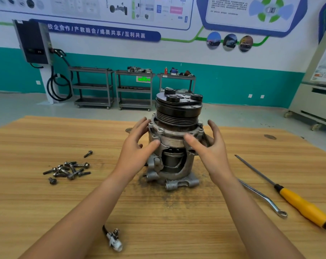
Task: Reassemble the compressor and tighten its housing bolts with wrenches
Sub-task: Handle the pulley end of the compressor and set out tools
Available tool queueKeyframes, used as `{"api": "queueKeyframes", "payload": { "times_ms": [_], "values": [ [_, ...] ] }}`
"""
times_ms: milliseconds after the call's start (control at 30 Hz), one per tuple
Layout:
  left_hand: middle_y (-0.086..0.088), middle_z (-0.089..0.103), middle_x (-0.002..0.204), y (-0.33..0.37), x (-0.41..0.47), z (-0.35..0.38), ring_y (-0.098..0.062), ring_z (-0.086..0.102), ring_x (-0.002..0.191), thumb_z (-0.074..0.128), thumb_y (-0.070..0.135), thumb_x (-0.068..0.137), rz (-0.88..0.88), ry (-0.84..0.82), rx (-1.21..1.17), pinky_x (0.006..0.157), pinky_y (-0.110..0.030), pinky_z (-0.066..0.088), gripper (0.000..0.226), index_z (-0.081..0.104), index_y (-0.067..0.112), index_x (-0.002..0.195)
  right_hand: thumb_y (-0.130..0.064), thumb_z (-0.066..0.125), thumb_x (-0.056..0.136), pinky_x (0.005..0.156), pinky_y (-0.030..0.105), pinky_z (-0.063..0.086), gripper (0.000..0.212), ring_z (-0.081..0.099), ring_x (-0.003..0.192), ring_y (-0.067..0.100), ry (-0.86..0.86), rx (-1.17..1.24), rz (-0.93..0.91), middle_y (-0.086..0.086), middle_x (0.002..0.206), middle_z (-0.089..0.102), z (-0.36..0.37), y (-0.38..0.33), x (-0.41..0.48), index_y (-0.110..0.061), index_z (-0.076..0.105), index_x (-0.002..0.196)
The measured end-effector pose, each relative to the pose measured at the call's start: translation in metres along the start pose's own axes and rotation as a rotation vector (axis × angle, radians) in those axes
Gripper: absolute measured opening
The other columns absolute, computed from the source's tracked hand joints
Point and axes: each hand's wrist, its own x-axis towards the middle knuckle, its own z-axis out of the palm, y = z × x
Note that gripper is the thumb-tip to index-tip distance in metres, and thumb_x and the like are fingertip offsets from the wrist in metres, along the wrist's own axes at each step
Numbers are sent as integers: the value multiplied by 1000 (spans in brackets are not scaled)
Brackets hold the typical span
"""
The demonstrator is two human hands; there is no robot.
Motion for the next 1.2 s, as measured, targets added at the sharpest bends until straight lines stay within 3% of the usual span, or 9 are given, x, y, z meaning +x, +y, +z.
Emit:
{"api": "queueKeyframes", "payload": {
  "times_ms": [133, 300, 400, 567, 667, 767, 933, 1033, 1200],
  "values": [
    [25, 33, 140, -5, 0, 1, -4, 35, 133, 66, 9, 84, 7, 38, -29, 106, -43, 36, 54, 45, 52, 110, -68, 69, 43, 92, 23, 43, 109, 48, 119, 7, 63, -46, 1, -4, 134, 50, 0, 7, -1, -32, 36, 141],
    [24, 29, 140, -6, -12, 14, 3, 36, 128, 59, -3, 86, 234, 165, 107, 104, -13, 34, 47, 53, 33, 116, -47, 71, 74, 78, 10, 48, 53, 60, 95, -3, 219, 137, 84, -7, 110, 64, 6, 14, 1, -32, 52, 121],
    [17, 23, 145, -6, -14, 16, -11, 30, 136, 58, -4, 87, 348, 178, 213, 110, -16, 28, 45, 53, 31, 114, -41, 73, 76, 94, 34, 49, 47, 60, 107, 16, 218, 187, 226, 3, 119, 61, -6, 12, 12, -33, 51, 117],
    [18, 10, 155, -7, 5, 0, -5, 24, 138, 66, 21, 85, -87, 7, -18, 93, -10, 39, 65, 30, 46, 133, -39, 72, 75, 80, 30, 52, 45, 65, 98, 12, 73, 252, 281, 4, 117, 65, -15, 8, 16, -31, 52, 115],
    [19, 12, 154, -8, 10, -7, -5, 24, 139, 67, 21, 83, -85, -51, -31, 82, -7, 39, 58, 34, 51, 120, -44, 74, 64, 94, 39, 49, 57, 60, 108, 18, 78, 276, 284, 4, 124, 59, -7, 10, 15, -34, 51, 115],
    [21, 14, 152, -9, 10, -6, -8, 25, 139, 69, 19, 82, -82, -11, -72, 69, -2, 41, 52, 41, 48, 114, -48, 73, 52, 77, 29, 53, 79, 62, 98, 12, 79, 341, 321, 0, 118, 61, -4, 11, 16, -31, 49, 126],
    [26, 24, 142, -8, 1, 2, 9, 28, 129, 69, 13, 82, 37, 102, 20, 100, -23, 34, 36, 56, 39, 104, -46, 71, 76, 83, 34, 52, 63, 64, 95, 11, 57, 247, 438, -1, 105, 68, -11, 8, 35, -23, 50, 130],
    [27, 26, 139, -8, 2, 2, 12, 31, 123, 70, 13, 81, 92, 124, 91, 96, -16, 27, 30, 59, 29, 104, -53, 68, 75, 82, 35, 51, 67, 62, 104, 17, -4, 179, 450, 4, 119, 63, -12, 2, 38, -24, 50, 132],
    [26, 23, 143, -9, 2, 1, 14, 29, 121, 68, 15, 84, 78, 105, 92, 94, -12, 29, 37, 57, 34, 113, -68, 73, 36, 96, 38, 45, 123, 51, 116, 16, -163, 56, 220, 2, 129, 48, -13, 5, 21, -34, 26, 145]
  ]
}}
